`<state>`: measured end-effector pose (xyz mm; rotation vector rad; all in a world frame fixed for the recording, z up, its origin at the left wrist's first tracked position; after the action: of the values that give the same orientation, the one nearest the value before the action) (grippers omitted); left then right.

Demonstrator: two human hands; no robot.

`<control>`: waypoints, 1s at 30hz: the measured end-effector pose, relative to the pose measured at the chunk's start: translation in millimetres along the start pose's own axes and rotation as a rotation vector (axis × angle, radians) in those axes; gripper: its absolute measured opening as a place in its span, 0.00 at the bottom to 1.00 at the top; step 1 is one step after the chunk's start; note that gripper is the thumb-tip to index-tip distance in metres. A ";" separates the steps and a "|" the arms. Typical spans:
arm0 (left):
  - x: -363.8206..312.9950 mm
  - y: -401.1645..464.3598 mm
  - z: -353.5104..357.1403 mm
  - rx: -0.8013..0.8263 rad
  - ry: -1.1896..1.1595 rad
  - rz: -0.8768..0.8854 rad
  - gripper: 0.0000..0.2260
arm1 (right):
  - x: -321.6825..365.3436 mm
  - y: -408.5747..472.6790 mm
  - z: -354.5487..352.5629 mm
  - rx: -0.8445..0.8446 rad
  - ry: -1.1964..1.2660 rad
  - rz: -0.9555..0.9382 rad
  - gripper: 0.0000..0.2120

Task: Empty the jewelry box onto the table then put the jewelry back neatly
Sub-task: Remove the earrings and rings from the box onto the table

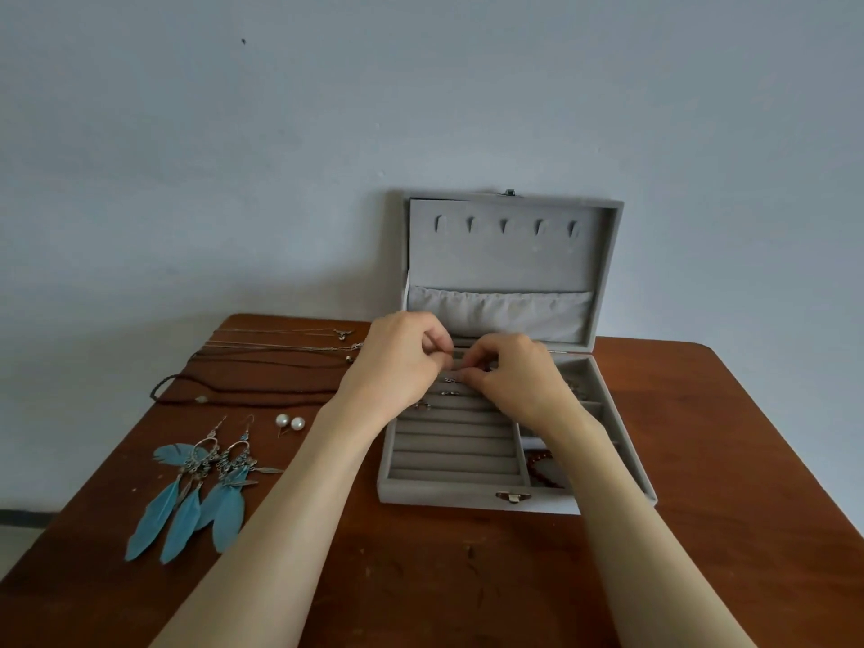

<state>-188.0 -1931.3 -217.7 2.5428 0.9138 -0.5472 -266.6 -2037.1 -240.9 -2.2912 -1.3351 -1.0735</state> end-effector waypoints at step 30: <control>79.0 -33.4 -30.4 0.397 0.090 -0.326 0.07 | 55.8 -23.5 72.3 0.031 -0.126 -0.019 0.09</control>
<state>-146.9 -1852.4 -236.9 2.7979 1.3864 -0.7814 -236.5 -1948.6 -253.1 -2.3625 -1.4125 -0.9214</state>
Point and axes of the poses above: each hand's wrist, its own y-axis towards the middle knuckle, its own z-axis out of the palm, x = y × z, the point moved 4 cm from there along y, towards the middle knuckle, and after that the axes turned 10 degrees about y, right-handed, at the moved point
